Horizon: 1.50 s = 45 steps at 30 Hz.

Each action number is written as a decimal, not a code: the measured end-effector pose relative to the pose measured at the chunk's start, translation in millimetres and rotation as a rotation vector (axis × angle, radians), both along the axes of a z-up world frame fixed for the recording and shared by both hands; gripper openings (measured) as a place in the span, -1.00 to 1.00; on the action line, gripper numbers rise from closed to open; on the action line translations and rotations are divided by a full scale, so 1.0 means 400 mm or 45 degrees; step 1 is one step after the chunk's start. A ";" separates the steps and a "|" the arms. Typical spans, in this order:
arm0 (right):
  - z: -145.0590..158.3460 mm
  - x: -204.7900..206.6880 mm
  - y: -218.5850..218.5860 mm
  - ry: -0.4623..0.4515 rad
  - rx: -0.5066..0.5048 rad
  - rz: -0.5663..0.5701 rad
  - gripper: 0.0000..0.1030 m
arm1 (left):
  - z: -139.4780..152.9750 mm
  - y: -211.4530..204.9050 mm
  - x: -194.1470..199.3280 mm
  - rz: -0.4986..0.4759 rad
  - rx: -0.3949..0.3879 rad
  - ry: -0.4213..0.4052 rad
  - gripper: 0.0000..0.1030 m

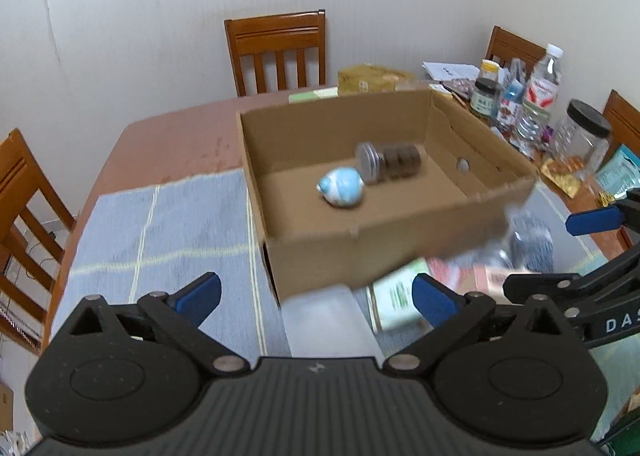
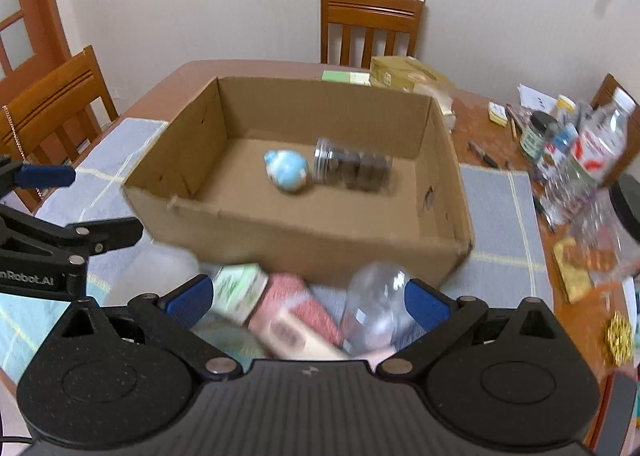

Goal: Organize objects
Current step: 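Move the left tool to the grey cat plush while the right tool approaches the white glove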

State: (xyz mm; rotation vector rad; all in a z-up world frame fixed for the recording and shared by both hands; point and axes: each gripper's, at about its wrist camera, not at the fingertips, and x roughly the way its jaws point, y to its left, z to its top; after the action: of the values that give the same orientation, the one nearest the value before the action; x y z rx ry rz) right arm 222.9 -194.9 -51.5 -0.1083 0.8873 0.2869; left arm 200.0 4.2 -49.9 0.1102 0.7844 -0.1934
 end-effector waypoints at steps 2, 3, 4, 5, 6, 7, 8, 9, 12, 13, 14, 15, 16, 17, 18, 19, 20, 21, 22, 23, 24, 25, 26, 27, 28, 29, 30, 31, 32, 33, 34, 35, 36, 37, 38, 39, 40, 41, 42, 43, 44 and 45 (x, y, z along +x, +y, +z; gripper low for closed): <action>-0.011 -0.037 -0.005 0.006 0.008 -0.010 1.00 | -0.012 -0.001 -0.030 -0.008 -0.002 -0.004 0.97; -0.017 -0.058 -0.009 0.010 0.014 -0.018 1.00 | -0.018 -0.004 -0.044 -0.015 0.005 -0.009 0.97; -0.024 -0.078 -0.010 0.017 0.018 -0.030 1.00 | -0.025 -0.007 -0.059 -0.025 0.012 -0.012 0.97; -0.031 -0.096 -0.011 0.025 0.020 -0.039 1.00 | -0.032 -0.010 -0.073 -0.035 0.014 -0.011 0.97; -0.038 -0.116 -0.013 0.031 0.021 -0.046 1.00 | -0.038 -0.013 -0.084 -0.043 0.010 -0.006 0.97; -0.045 -0.134 -0.014 0.036 0.017 -0.053 1.00 | -0.045 -0.013 -0.096 -0.050 0.004 -0.001 0.97; -0.051 -0.150 -0.015 0.042 0.010 -0.060 1.00 | -0.052 -0.016 -0.107 -0.054 0.001 0.004 0.97; -0.058 -0.163 -0.016 0.045 0.006 -0.059 1.00 | -0.057 -0.017 -0.118 -0.054 0.001 0.008 0.97; -0.075 -0.194 -0.016 0.053 -0.007 -0.034 1.00 | -0.069 -0.025 -0.142 -0.049 0.018 -0.003 0.97; -0.078 -0.200 -0.016 0.052 -0.010 -0.020 1.00 | -0.073 -0.030 -0.148 -0.046 0.024 -0.009 0.97; -0.082 -0.206 -0.017 0.050 -0.013 -0.006 1.00 | -0.078 -0.032 -0.155 -0.043 0.029 -0.014 0.97; -0.085 -0.209 -0.017 0.048 -0.017 0.005 1.00 | -0.084 -0.037 -0.161 -0.038 0.037 -0.019 0.97; -0.087 -0.212 -0.019 0.042 -0.016 0.021 1.00 | -0.089 -0.042 -0.167 -0.028 0.044 -0.020 0.97; -0.088 -0.214 -0.022 0.037 -0.014 0.038 1.00 | -0.094 -0.047 -0.172 -0.016 0.045 -0.019 0.97; -0.091 -0.213 -0.023 0.038 -0.016 0.057 1.00 | -0.099 -0.051 -0.178 -0.006 0.041 -0.023 0.97; -0.094 -0.213 -0.025 0.041 -0.020 0.072 1.00 | -0.105 -0.056 -0.185 -0.002 0.036 -0.029 0.97; -0.097 -0.213 -0.028 0.038 -0.023 0.097 1.00 | -0.112 -0.062 -0.191 0.000 0.036 -0.033 0.97; -0.100 -0.216 -0.031 0.032 -0.027 0.122 1.00 | -0.118 -0.069 -0.194 0.005 0.041 -0.030 0.97; -0.103 -0.218 -0.033 0.026 -0.036 0.149 1.00 | -0.125 -0.074 -0.199 0.016 0.045 -0.022 0.97; -0.107 -0.220 -0.035 0.022 -0.047 0.173 1.00 | -0.131 -0.078 -0.202 0.033 0.044 -0.012 0.97; -0.113 -0.221 -0.038 0.016 -0.058 0.199 1.00 | -0.135 -0.081 -0.206 0.041 0.039 -0.007 0.97; -0.117 -0.222 -0.042 0.014 -0.062 0.223 1.00 | -0.140 -0.085 -0.209 0.049 0.032 0.001 0.97; -0.121 -0.221 -0.044 0.015 -0.066 0.246 1.00 | -0.144 -0.088 -0.210 0.059 0.030 0.007 0.97; -0.126 -0.219 -0.047 0.017 -0.070 0.268 1.00 | -0.147 -0.092 -0.212 0.071 0.030 0.012 0.97; -0.129 -0.218 -0.048 0.019 -0.074 0.288 1.00 | -0.150 -0.096 -0.213 0.080 0.032 0.014 0.97; -0.132 -0.216 -0.049 0.019 -0.075 0.314 1.00 | -0.152 -0.100 -0.216 0.091 0.035 0.015 0.97; -0.134 -0.214 -0.049 0.016 -0.077 0.334 1.00 | -0.154 -0.101 -0.217 0.105 0.037 0.019 0.97; -0.136 -0.212 -0.048 0.011 -0.081 0.355 1.00 | -0.155 -0.102 -0.218 0.126 0.037 0.025 0.97; -0.139 -0.208 -0.046 0.009 -0.085 0.374 1.00 | -0.157 -0.101 -0.221 0.143 0.034 0.028 0.97; -0.140 -0.204 -0.045 0.008 -0.082 0.394 1.00 | -0.157 -0.100 -0.224 0.158 0.031 0.031 0.97; -0.142 -0.198 -0.043 0.008 -0.080 0.409 1.00 | -0.158 -0.097 -0.226 0.172 0.027 0.037 0.97; -0.144 -0.192 -0.041 0.009 -0.081 0.420 1.00 | -0.158 -0.095 -0.228 0.184 0.025 0.044 0.97; -0.146 -0.186 -0.038 0.010 -0.078 0.433 1.00 | -0.157 -0.092 -0.232 0.195 0.027 0.046 0.97; -0.148 -0.180 -0.034 0.009 -0.074 0.445 1.00 | -0.157 -0.089 -0.234 0.203 0.027 0.046 0.97; -0.149 -0.175 -0.032 0.007 -0.072 0.454 1.00 | -0.156 -0.085 -0.237 0.210 0.027 0.047 0.97; -0.150 -0.170 -0.028 0.004 -0.071 0.466 1.00 | -0.155 -0.081 -0.239 0.222 0.030 0.048 0.97; -0.151 -0.165 -0.024 0.004 -0.068 0.478 1.00 | -0.155 -0.077 -0.241 0.233 0.031 0.047 0.97; -0.152 -0.162 -0.021 0.006 -0.062 0.489 1.00 | -0.155 -0.072 -0.243 0.241 0.030 0.048 0.97; -0.154 -0.158 -0.018 0.012 -0.059 0.496 1.00 | -0.155 -0.069 -0.244 0.246 0.027 0.049 0.97; -0.156 -0.156 -0.015 0.021 -0.057 0.502 1.00 | -0.155 -0.065 -0.246 0.249 0.022 0.048 0.97; -0.160 -0.156 -0.014 0.029 -0.057 0.506 1.00 | -0.154 -0.063 -0.247 0.248 0.021 0.049 0.97; -0.161 -0.158 -0.014 0.029 -0.064 0.506 1.00 | -0.154 -0.061 -0.248 0.246 0.021 0.049 0.97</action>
State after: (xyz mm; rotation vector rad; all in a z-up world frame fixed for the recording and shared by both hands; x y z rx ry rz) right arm 159.8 -200.6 -115.8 -0.3298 0.8926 0.6369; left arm 100.6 -20.1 -111.6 0.0462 0.8300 -0.0060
